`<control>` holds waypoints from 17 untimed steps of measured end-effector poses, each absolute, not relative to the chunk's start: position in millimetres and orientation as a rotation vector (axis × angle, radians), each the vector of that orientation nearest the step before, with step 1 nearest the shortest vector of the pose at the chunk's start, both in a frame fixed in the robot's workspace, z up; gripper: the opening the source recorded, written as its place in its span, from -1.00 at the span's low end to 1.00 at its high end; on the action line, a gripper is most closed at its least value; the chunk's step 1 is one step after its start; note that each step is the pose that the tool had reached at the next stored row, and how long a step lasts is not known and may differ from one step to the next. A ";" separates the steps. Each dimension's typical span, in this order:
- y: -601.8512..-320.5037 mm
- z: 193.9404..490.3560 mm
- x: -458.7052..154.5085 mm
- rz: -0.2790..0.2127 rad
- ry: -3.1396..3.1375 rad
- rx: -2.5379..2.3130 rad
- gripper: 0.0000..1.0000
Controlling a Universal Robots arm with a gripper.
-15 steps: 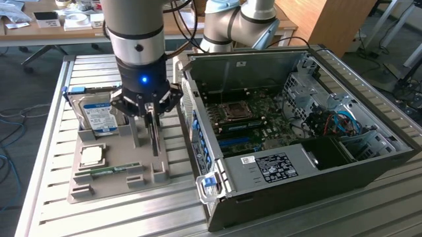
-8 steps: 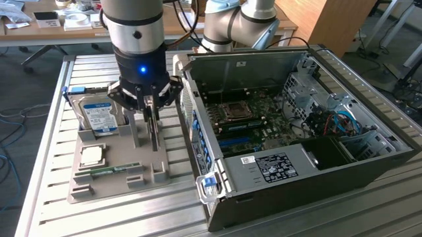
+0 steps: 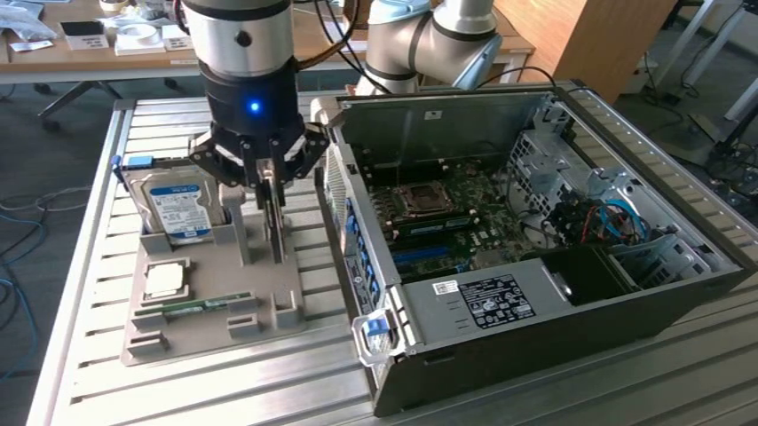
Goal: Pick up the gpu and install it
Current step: 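Pick up the gpu and move the gpu toward the slot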
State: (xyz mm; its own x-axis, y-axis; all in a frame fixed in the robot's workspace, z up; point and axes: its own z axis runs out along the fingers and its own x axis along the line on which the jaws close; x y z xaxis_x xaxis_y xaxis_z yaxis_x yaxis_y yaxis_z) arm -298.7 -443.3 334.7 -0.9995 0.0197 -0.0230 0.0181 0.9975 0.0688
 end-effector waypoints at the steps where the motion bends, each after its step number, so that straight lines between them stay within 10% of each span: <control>1: -443.3 337.3 -298.7 0.107 3.116 0.030 -0.47; 17: -443.3 364.9 -298.7 0.107 3.116 0.030 -0.47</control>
